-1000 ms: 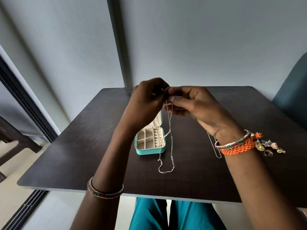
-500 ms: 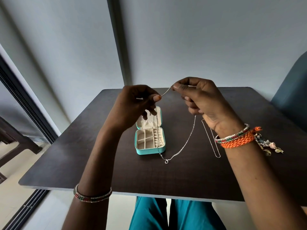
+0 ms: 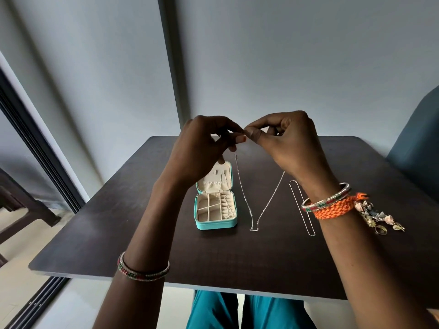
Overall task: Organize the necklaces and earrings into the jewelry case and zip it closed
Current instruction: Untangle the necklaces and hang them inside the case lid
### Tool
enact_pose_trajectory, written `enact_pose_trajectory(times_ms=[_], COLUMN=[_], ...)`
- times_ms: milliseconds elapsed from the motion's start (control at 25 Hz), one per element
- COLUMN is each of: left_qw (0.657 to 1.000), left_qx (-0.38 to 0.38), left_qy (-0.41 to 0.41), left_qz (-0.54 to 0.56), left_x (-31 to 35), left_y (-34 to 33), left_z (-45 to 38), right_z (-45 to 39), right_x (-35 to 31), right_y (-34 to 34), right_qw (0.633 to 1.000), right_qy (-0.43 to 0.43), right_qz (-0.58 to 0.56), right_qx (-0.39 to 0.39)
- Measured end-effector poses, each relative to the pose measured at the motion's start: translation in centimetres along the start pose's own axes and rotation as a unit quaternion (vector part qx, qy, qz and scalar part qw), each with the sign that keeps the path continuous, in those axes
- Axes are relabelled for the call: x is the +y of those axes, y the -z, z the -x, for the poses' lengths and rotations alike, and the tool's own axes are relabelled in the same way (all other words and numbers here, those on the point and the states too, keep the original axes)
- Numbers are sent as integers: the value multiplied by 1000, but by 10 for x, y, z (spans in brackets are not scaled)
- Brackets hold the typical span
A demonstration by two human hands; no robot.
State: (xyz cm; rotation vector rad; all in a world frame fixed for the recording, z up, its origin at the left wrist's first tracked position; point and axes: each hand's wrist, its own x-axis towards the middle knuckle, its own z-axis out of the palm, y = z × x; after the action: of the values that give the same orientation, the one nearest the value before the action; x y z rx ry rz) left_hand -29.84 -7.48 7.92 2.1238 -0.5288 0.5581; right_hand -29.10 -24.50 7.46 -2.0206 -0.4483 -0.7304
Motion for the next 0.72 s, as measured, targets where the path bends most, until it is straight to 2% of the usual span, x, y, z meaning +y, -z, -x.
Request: enact_pose_trajectory(times_ms=[200, 440, 560, 720], left_qw=[999, 995, 989, 981], left_qx=[-28, -73, -100, -59], left_qy=[-27, -58, -66, -87], left_qz=[3, -30, -91, -165], left_x=[12, 27, 33, 39], left_y=[3, 7, 8, 4], left_z=[-6, -25, -30, -30], right_z=[-2, -4, -2, -1], right_x=[-3, -6, -3, -4], right_y=[3, 10, 11, 11], right_qw=[996, 979, 976, 952], right_qy=[-13, -70, -93, -155], right_qz=[-82, -190, -194, -262], right_qx=[-27, -14, -32, -36])
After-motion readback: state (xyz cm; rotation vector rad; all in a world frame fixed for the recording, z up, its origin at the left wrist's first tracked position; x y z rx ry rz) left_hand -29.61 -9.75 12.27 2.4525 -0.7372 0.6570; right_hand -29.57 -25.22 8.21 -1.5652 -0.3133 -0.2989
